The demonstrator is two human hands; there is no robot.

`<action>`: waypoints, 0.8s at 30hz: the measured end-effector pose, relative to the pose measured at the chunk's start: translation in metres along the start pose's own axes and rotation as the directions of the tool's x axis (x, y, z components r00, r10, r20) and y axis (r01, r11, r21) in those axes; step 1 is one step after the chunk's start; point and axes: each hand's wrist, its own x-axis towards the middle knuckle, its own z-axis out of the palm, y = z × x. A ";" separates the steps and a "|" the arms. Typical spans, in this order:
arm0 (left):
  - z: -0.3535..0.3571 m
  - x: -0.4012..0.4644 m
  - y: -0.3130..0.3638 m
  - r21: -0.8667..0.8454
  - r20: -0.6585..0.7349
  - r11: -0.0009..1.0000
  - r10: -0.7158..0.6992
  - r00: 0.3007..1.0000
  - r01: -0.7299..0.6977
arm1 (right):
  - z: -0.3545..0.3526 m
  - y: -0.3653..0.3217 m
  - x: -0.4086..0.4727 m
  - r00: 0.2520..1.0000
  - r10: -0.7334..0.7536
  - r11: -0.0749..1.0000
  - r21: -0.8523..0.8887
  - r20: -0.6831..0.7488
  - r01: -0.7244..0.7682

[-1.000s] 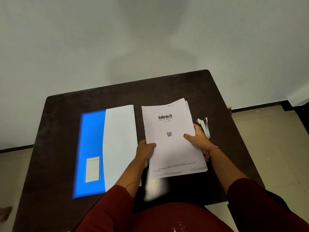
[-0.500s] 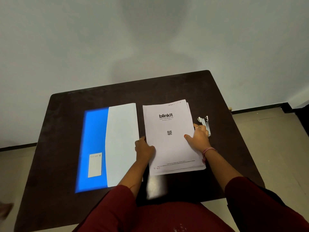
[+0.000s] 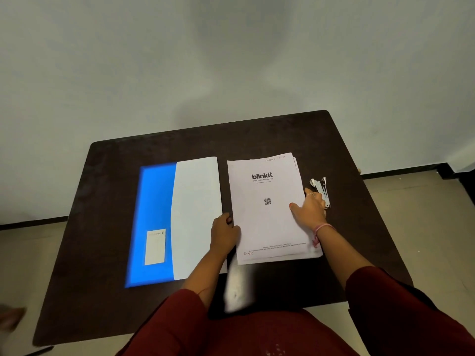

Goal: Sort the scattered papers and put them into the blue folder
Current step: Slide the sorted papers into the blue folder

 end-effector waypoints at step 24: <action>-0.167 0.036 -0.089 0.421 0.032 0.895 0.151 0.988 -0.150 | 0.148 -0.163 -0.106 0.882 -0.421 0.907 0.078 0.212 0.414</action>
